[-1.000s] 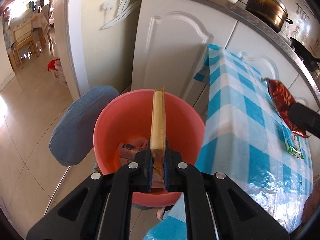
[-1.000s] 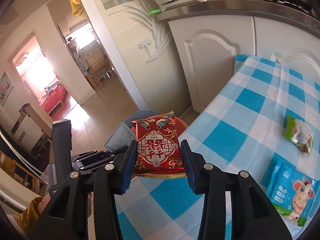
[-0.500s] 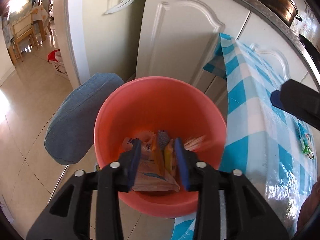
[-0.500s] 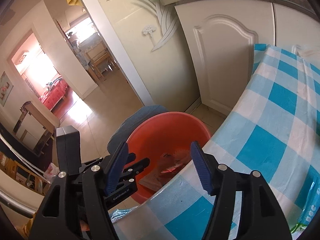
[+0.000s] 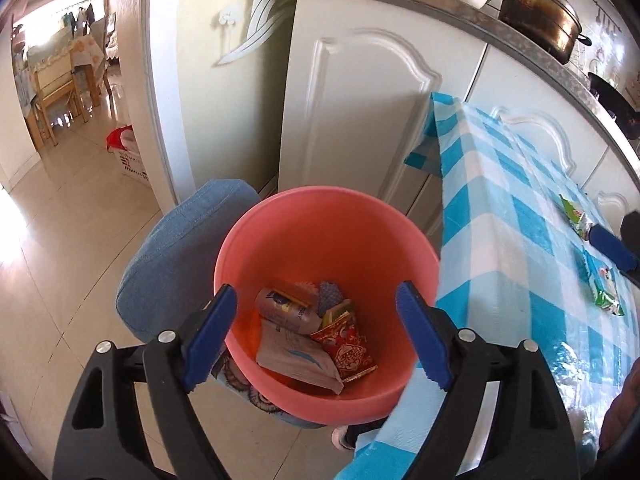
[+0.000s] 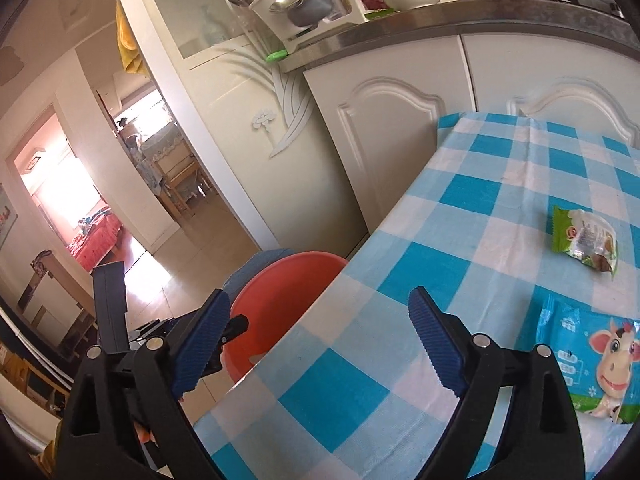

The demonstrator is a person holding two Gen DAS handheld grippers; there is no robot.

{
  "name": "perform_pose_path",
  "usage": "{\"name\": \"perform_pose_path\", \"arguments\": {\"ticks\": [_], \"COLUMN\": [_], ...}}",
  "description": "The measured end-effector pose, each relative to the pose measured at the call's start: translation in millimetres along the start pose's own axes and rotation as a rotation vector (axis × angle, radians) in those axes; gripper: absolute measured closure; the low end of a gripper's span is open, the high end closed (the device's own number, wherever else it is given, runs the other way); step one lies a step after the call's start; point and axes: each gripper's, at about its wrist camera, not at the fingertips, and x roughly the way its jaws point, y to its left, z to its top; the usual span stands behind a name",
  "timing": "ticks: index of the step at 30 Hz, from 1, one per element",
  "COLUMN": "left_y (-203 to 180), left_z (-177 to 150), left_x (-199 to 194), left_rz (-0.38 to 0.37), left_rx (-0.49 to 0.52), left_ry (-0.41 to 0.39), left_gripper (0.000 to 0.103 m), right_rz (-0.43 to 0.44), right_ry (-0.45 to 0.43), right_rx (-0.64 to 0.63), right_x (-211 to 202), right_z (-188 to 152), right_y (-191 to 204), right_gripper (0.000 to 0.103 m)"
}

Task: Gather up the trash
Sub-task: 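Open both tools to drop the foil tray and red wrapper into the bucket, then move both tools back over the table toward the cow-print pack and green wrapper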

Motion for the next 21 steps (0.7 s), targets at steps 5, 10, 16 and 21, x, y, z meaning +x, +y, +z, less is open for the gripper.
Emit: {"name": "perform_pose_path", "arguments": {"ticks": [5, 10, 16, 21], "left_y": [-13.4, -26.0, -48.9, -70.6], "left_z": [0.4, 0.7, 2.3, -0.2], "left_x": [-11.3, -24.1, -39.2, -52.3], "left_rz": [-0.023, -0.046, -0.070, -0.104], "left_rx": [0.017, 0.030, 0.061, 0.087], "left_ry": [-0.007, -0.018, -0.030, -0.032], "left_gripper": [0.020, 0.020, 0.020, 0.020], "right_rz": [-0.003, -0.005, -0.020, -0.039], "right_ry": [-0.019, -0.058, -0.083, -0.101], "right_rx": [0.010, 0.036, 0.057, 0.073], "right_x": [-13.2, -33.9, -57.4, -78.8], "right_z": [-10.1, -16.4, -23.2, -29.4], "right_y": [-4.8, -16.7, -36.1, -58.1], "right_gripper": [0.013, 0.013, 0.013, 0.013]}}
